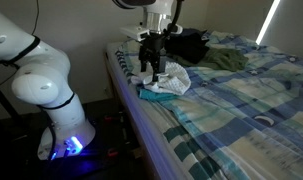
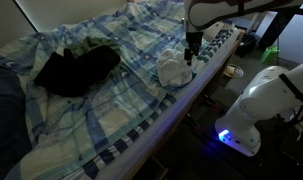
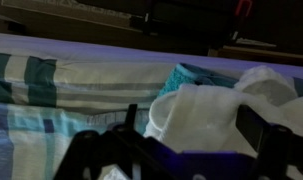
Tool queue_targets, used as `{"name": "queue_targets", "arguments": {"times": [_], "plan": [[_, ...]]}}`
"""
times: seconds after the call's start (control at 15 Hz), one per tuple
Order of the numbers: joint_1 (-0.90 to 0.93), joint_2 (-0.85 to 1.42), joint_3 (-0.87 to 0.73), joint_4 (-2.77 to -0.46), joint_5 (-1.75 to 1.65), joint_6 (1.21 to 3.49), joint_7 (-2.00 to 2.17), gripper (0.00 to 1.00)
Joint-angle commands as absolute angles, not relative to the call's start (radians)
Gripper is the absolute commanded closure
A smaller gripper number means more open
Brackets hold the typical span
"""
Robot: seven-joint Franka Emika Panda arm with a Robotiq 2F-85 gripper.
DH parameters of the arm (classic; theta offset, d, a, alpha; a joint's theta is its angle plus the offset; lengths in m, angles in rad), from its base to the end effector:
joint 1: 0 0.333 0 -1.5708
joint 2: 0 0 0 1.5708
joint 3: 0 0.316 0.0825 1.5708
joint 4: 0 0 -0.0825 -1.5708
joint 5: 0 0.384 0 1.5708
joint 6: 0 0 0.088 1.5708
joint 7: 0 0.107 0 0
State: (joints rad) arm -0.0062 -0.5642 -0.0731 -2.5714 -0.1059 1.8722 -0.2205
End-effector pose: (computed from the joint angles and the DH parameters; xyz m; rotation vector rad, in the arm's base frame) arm 0.3551 -0.0364 0.4383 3.0795 0.2989 -0.2208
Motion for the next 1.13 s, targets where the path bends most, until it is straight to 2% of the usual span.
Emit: {"name": "queue_targets", "arguments": {"times": [0.0, 0.4, 1.07], "plan": [[-0.023, -0.539, -0.145, -2.535, -0.115, 1.899, -0.323, 0.00], [0.012, -0.503, -0.239, -2.510, -0.025, 1.904, -0.517, 0.00], [0.038, -0.461, -0.234, -2.481, 0.093, 1.882, -0.607, 0.00]]}}
